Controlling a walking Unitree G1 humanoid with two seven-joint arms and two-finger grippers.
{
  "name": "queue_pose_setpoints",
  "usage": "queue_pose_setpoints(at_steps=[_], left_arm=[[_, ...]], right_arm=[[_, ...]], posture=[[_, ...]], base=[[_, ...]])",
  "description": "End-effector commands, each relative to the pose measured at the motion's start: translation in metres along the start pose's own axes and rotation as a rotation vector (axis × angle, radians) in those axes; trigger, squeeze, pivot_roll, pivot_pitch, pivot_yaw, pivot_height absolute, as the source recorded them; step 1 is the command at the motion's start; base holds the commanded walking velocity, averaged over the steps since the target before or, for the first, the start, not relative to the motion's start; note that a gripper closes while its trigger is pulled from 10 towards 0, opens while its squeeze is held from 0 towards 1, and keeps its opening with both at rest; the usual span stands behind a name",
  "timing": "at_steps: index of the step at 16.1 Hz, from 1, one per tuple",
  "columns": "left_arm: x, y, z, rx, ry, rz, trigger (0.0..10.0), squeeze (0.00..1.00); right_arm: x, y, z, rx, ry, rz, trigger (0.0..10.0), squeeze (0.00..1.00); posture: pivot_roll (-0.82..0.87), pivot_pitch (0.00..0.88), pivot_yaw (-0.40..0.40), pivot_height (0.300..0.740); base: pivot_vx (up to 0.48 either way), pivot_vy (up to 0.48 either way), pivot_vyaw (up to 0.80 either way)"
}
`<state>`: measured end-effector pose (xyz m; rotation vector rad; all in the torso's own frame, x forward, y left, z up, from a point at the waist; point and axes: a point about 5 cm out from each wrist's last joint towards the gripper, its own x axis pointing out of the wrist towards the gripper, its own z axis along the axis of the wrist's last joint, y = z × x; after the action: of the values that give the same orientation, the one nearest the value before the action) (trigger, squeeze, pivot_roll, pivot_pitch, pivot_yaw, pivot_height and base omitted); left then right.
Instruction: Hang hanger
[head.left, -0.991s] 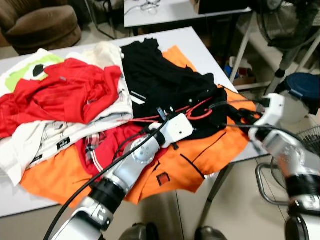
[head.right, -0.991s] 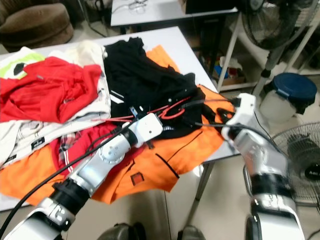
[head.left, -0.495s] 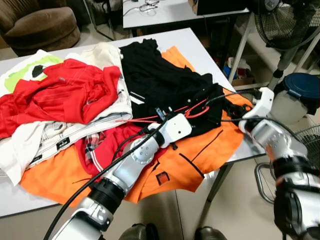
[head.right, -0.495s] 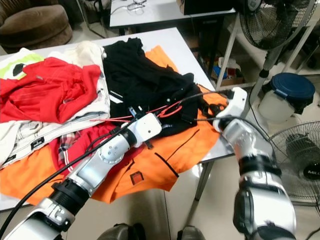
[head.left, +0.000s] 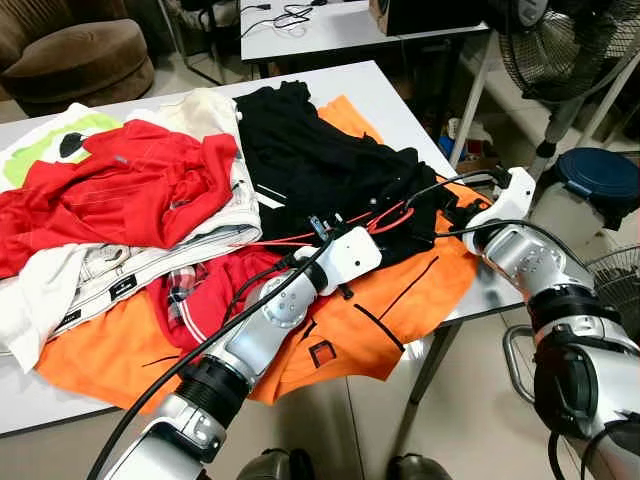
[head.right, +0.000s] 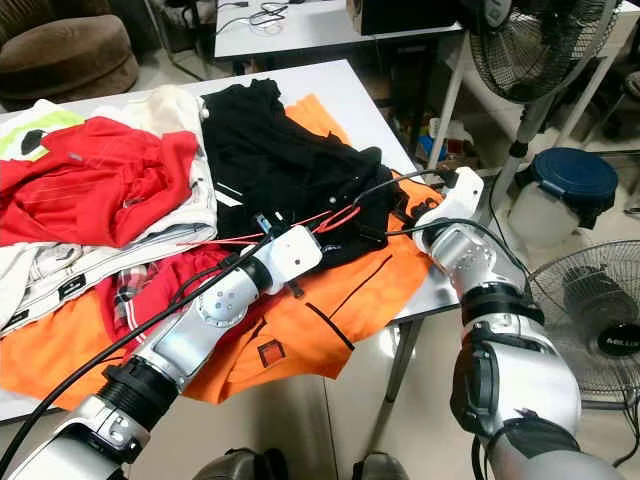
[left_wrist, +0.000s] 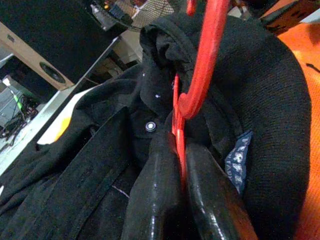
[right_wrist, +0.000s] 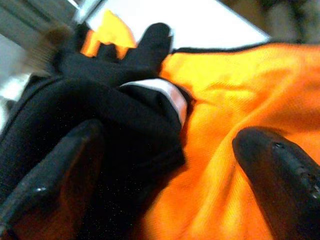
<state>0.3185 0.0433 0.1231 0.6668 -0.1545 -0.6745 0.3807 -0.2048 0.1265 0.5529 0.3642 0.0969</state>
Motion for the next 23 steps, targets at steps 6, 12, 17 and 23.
queue_pose_setpoints(at_steps=[6,12,17,23], left_arm=[[-0.013,0.002,-0.023,-0.027,0.098,0.021,10.0,0.0],[-0.013,0.003,-0.02,-0.027,0.085,0.025,10.0,0.0],[-0.019,0.003,-0.025,-0.021,0.102,0.022,10.0,0.0],[-0.018,0.002,-0.016,-0.049,0.025,-0.009,10.0,0.0]], right_arm=[[-0.015,-0.051,-0.034,-0.791,0.171,-0.359,10.0,0.0],[-0.008,-0.024,-0.005,-0.65,-0.125,-0.228,10.0,0.0],[-0.048,-0.012,0.066,-0.665,-0.677,-0.264,10.0,0.0],[-0.107,-0.052,0.119,-0.858,-0.824,-0.466,10.0,0.0]], posture=[[-0.13,0.117,0.108,0.74],[-0.12,0.122,0.106,0.74],[-0.12,0.123,0.111,0.74],[-0.14,0.106,0.122,0.74]], base=[[0.0,0.0,0.0],[0.0,0.0,0.0],[0.0,0.0,0.0],[0.0,0.0,0.0]])
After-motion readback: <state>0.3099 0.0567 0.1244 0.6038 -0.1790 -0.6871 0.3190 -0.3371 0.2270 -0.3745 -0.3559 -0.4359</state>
